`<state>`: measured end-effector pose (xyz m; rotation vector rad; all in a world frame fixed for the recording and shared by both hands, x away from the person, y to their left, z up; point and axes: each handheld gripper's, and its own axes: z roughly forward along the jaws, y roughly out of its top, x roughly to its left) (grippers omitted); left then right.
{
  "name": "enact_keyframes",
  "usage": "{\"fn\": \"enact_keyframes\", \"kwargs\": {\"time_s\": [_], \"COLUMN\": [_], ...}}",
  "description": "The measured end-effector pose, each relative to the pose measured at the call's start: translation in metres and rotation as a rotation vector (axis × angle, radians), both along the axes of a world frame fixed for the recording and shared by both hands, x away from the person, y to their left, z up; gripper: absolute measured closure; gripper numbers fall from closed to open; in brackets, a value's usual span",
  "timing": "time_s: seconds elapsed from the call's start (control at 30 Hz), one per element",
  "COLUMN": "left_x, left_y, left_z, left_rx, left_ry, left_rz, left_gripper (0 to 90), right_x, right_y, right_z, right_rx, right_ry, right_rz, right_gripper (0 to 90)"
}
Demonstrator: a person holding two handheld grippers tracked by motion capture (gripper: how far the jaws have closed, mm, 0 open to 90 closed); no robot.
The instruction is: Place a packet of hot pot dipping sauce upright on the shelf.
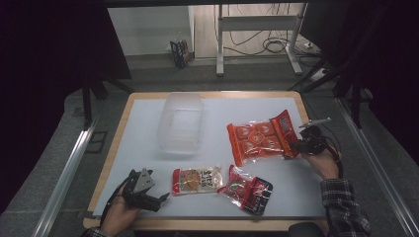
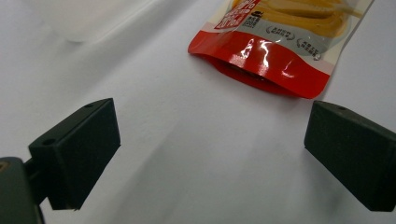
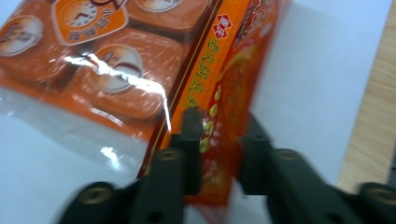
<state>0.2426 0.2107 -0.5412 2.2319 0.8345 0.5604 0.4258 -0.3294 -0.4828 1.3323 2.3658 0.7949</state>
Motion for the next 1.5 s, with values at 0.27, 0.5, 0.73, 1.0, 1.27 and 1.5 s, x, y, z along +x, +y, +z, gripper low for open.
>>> {"fn": "enact_keyframes", "kwargs": {"time_s": [0.27, 0.5, 0.73, 1.0, 1.27, 1.5], "left_x": [0.0, -0.001, -0.006, -0.009, -0.013, -0.015], "left_y": [0.003, 0.01, 0.014, 0.015, -0.001, 0.007], "left_z": [0.001, 0.008, 0.015, 0.02, 0.023, 0.029], "left_rx": [-0.019, -0.107, -0.146, -0.19, -0.082, -0.152], "left_ry": [-0.002, 0.008, -0.022, 0.024, 0.069, 0.09], "left_rz": [0.012, 0.053, 0.073, 0.121, 0.131, 0.14], "left_gripper": [3.6, 3.7, 4.1, 7.2, 7.9, 7.5], "right_x": [0.031, 0.051, 0.046, 0.037, 0.025, 0.019], "right_y": [0.018, 0.014, 0.026, 0.026, 0.03, 0.036], "right_z": [-0.014, -0.017, -0.01, 0.005, 0.042, 0.072], "right_rx": [0.008, 0.056, -0.018, 0.013, 0.14, 0.248], "right_ry": [-0.008, 0.047, 0.035, -0.017, -0.064, -0.082], "right_rz": [-0.018, -0.058, -0.046, -0.043, -0.055, -0.015], "right_gripper": [58.3, 78.7, 88.3, 88.3, 88.2, 88.3]}}
